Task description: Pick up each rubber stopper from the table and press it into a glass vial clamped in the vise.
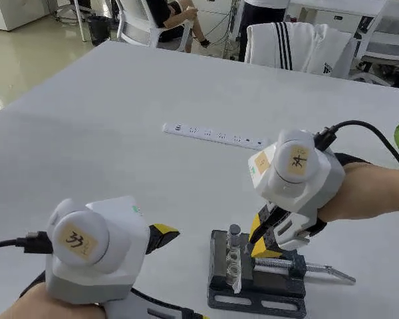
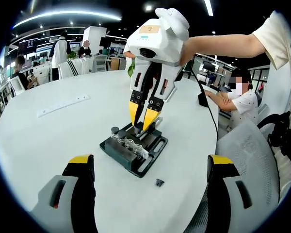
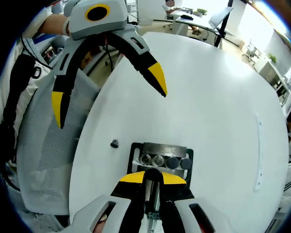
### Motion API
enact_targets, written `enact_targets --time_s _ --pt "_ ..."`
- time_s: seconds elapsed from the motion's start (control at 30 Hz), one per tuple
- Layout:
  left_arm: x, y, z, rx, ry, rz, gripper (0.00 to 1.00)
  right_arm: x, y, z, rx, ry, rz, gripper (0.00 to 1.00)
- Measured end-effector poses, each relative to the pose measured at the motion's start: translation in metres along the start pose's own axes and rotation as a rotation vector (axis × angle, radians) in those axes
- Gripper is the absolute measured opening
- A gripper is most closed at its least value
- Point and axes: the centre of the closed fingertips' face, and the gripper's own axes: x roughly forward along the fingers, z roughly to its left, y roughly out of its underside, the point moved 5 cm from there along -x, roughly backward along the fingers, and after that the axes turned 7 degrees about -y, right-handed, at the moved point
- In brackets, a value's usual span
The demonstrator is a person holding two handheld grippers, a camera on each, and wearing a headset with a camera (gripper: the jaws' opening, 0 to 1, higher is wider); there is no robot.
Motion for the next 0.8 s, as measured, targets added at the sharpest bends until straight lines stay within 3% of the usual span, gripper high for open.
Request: enact_targets --time_s 0.37,0.8 --pt "-0.003 0.004 0.006 -0.009 -0.015 0.003 0.96 0.008 -0.007 -0.009 -0.031 -0.021 0.040 0.06" --pt "-0.007 0.008 0.008 -0.011 -0.020 0.010 0.95 0.016 -0.010 -0.007 -0.039 -0.033 0.062 0.06"
